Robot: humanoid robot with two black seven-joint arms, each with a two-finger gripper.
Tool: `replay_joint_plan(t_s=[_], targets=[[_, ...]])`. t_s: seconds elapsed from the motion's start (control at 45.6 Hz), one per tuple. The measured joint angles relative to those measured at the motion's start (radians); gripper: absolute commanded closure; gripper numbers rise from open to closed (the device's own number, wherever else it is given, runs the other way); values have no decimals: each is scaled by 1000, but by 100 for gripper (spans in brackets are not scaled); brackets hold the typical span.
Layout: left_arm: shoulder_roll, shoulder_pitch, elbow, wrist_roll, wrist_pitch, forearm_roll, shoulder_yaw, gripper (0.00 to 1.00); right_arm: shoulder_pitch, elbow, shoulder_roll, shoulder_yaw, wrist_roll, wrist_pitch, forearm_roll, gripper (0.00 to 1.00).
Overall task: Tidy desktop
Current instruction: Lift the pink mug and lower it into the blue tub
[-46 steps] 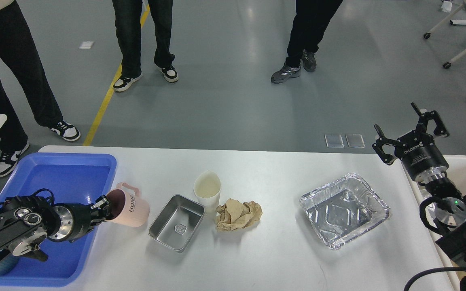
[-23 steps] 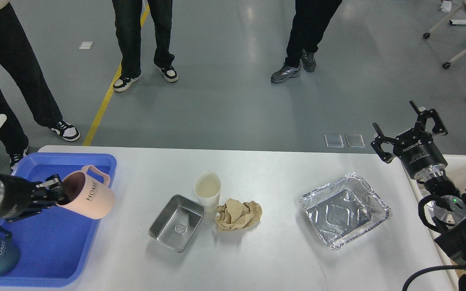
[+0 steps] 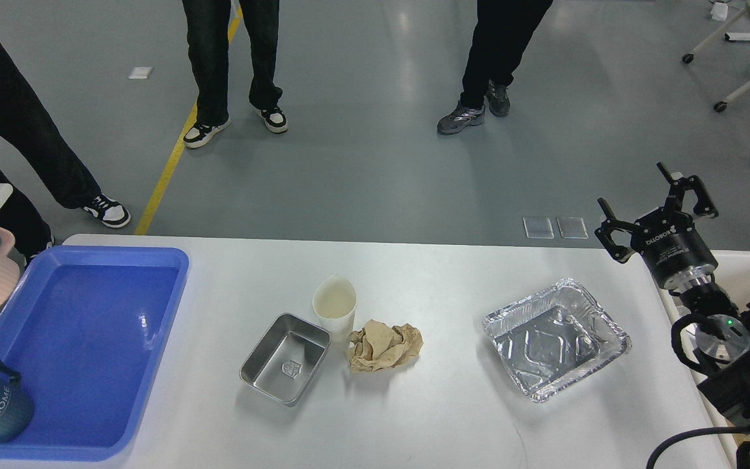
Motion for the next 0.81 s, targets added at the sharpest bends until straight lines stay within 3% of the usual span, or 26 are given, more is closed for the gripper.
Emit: replay_joint_plan(t_s=[0.635, 0.811], targets=[[-350, 44, 25, -3, 0, 371, 98, 100, -16, 28, -8, 0, 0, 0, 0, 0], [-418, 88, 62, -12, 38, 456, 98, 100, -17, 28, -8, 1, 0, 0, 1, 0]])
